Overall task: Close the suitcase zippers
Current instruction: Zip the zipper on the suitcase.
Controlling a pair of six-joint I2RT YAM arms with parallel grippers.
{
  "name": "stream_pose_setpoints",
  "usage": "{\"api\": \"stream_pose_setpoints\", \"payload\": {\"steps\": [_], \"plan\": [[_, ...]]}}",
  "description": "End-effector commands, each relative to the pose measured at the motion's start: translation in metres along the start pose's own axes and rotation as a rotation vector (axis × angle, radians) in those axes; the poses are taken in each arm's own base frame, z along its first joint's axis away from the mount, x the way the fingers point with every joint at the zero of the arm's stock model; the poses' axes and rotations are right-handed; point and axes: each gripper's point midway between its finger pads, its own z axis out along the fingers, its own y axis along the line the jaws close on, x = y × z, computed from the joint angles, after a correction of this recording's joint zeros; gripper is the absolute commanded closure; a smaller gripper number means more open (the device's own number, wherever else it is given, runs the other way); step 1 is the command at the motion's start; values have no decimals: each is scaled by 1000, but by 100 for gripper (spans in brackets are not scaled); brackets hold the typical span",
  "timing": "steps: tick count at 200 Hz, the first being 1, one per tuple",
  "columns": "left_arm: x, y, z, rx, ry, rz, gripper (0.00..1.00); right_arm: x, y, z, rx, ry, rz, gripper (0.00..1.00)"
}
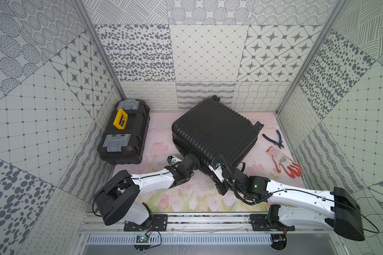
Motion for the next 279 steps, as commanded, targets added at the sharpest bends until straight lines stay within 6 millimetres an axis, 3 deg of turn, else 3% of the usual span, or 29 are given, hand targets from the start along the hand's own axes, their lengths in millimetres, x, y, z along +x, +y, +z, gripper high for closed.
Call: {"api": "stream_pose_setpoints", "payload": {"steps": [1, 17, 46, 65, 91, 122, 165, 204, 217, 238, 255, 279], "plan": [[95, -46, -30, 116, 493, -161, 100, -121, 47, -30, -262, -395, 135, 100], [100, -48, -32, 121, 517, -145, 100, -121, 58, -25, -217, -360, 17, 100], [111, -55, -31, 153, 570, -135, 100, -115, 39, -14, -66, -322, -15, 100], [117, -60, -31, 180, 597, -129, 100, -115, 37, -12, 1, -330, -72, 100], [125, -71, -31, 225, 631, -118, 100, -113, 47, -2, -24, -348, -166, 100], [133, -80, -32, 270, 674, -118, 100, -116, 66, 6, -189, -414, -101, 100], [131, -77, -41, 261, 677, -84, 100, -145, 57, 9, -175, -519, -16, 100], [134, -87, -52, 290, 708, -68, 100, -142, 76, 26, -234, -479, -102, 100], [135, -88, -56, 294, 713, -60, 100, -133, 68, 35, -181, -446, -122, 100], [131, -83, -58, 284, 696, -50, 100, -127, 39, 42, -156, -438, -6, 100], [126, -73, -58, 261, 680, -36, 100, -128, 29, 32, -140, -446, -11, 100], [104, -42, -53, 165, 585, 14, 100, -107, 20, 21, -109, -383, -17, 95]]}}
